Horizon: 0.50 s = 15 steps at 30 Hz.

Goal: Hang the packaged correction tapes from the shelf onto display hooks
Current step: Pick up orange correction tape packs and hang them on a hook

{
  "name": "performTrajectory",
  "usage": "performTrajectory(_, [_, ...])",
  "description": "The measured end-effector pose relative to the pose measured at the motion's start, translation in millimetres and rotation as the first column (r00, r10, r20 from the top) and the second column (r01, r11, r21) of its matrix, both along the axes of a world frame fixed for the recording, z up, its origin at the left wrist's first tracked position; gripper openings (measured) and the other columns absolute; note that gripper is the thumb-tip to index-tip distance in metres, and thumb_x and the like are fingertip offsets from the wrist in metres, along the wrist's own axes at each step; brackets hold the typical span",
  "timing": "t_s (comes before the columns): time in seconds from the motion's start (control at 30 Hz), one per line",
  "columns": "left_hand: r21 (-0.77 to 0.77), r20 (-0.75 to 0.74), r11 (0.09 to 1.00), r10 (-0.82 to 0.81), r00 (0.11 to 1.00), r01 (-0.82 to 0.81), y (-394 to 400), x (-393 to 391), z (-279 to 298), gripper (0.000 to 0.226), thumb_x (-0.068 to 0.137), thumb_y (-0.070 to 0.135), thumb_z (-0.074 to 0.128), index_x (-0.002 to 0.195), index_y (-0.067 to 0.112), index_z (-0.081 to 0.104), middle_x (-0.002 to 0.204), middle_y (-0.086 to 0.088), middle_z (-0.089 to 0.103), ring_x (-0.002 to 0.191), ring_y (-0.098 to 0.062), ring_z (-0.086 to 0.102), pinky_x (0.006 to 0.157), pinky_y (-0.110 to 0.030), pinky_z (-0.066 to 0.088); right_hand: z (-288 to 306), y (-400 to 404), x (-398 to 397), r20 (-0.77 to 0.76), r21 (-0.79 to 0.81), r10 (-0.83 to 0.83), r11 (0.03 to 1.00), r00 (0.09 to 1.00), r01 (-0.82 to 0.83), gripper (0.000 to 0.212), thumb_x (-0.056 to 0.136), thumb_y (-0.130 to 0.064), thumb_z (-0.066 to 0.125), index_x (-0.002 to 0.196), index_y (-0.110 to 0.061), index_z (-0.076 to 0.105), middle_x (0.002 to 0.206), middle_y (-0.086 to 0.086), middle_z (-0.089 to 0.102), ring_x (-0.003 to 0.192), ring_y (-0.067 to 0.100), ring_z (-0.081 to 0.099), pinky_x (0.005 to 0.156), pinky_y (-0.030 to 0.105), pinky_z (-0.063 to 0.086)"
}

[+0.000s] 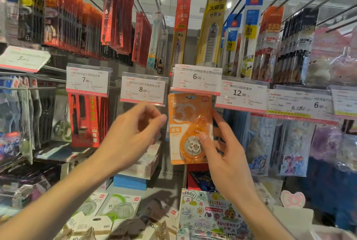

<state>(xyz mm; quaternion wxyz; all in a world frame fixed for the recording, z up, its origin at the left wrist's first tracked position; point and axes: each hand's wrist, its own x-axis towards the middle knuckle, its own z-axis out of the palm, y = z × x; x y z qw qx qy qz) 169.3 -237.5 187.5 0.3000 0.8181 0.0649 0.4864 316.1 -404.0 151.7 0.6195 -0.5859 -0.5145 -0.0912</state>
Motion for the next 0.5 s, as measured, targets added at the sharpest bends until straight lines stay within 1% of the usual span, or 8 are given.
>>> performTrajectory(0.07, [-0.055,0.005,0.998,-0.028,1.0,0.028,-1.4,9.6,-16.8,0.014,0.091,0.046,0.06,0.104,0.038,0.059,0.088,0.014,0.073,0.069,-0.006,0.071,0.063,-0.033,0.06,-2.7,4.9,2.0,-0.003,-0.004,-0.029,1.0,1.0,0.029,0.05,0.105,-0.035,0.056,0.13,-0.075,0.038,0.128,-0.023,0.068,0.116,0.003,0.068,0.09,0.031,0.062])
performTrajectory(0.17, [-0.056,0.02,0.997,-0.046,0.999,0.047,-2.6,27.1,-30.1,0.021,0.098,0.036,0.061,0.117,0.04,0.054,0.085,0.011,0.075,0.072,-0.009,0.073,0.073,-0.039,0.06,-6.4,13.8,5.5,-0.01,-0.032,-0.099,0.995,0.995,0.099,0.046,0.104,-0.045,0.052,0.122,-0.082,0.033,0.135,-0.02,0.063,0.126,0.008,0.061,0.101,0.042,0.055])
performTrajectory(0.2, [-0.058,0.024,0.998,-0.031,0.999,0.032,-1.0,33.0,-31.5,0.023,0.099,0.033,0.062,0.119,0.039,0.052,0.083,0.01,0.074,0.071,-0.011,0.072,0.073,-0.043,0.06,-6.5,17.6,7.1,-0.016,-0.044,-0.126,0.991,0.992,0.125,0.047,0.104,-0.046,0.051,0.12,-0.085,0.03,0.137,-0.02,0.061,0.128,0.008,0.059,0.104,0.042,0.053])
performTrajectory(0.27, [-0.09,0.03,0.996,0.005,1.0,-0.002,4.8,44.4,-32.2,0.021,0.099,0.03,0.062,0.118,0.036,0.053,0.079,0.006,0.074,0.069,-0.014,0.07,0.074,-0.049,0.059,-5.2,25.9,12.1,-0.011,-0.065,-0.174,0.983,0.985,0.173,0.05,0.104,-0.043,0.051,0.121,-0.085,0.029,0.137,-0.023,0.057,0.129,0.006,0.057,0.102,0.033,0.052])
performTrajectory(0.37, [-0.16,0.014,0.986,0.051,0.999,-0.048,15.4,57.1,-36.3,0.017,0.098,0.032,0.062,0.114,0.032,0.056,0.085,0.005,0.073,0.076,-0.023,0.07,0.076,-0.052,0.058,-3.0,35.2,22.0,-0.003,-0.113,-0.218,0.97,0.976,0.216,0.05,0.105,-0.037,0.051,0.144,-0.063,0.033,0.129,-0.024,0.051,0.112,-0.013,0.056,0.092,0.021,0.049])
performTrajectory(0.4, [-0.174,-0.002,0.983,0.062,0.998,-0.061,17.4,59.0,-38.8,0.018,0.097,0.032,0.061,0.114,0.032,0.056,0.09,0.007,0.073,0.079,-0.024,0.07,0.077,-0.052,0.058,-2.5,37.1,24.9,-0.029,-0.125,-0.224,0.968,0.974,0.219,0.048,0.104,-0.037,0.052,0.143,-0.059,0.034,0.128,-0.024,0.048,0.105,-0.017,0.055,0.089,0.019,0.048])
performTrajectory(0.43, [-0.188,-0.024,0.979,0.072,0.997,-0.075,19.5,60.3,-41.9,0.02,0.094,0.036,0.06,0.113,0.031,0.057,0.095,0.007,0.072,0.083,-0.024,0.07,0.079,-0.052,0.058,-2.6,38.1,27.3,-0.057,-0.13,-0.223,0.968,0.973,0.214,0.046,0.103,-0.038,0.053,0.14,-0.058,0.035,0.13,-0.023,0.047,0.101,-0.014,0.057,0.089,0.021,0.05])
performTrajectory(0.5, [-0.219,-0.051,0.971,0.092,0.994,-0.101,21.4,59.4,-42.2,0.035,0.085,0.051,0.053,0.111,0.029,0.056,0.098,0.003,0.071,0.088,-0.021,0.069,0.082,-0.051,0.056,-2.5,40.7,31.6,-0.116,-0.139,-0.216,0.97,0.97,0.199,0.043,0.101,-0.043,0.057,0.132,-0.062,0.034,0.14,-0.018,0.046,0.106,0.005,0.059,0.09,0.025,0.051])
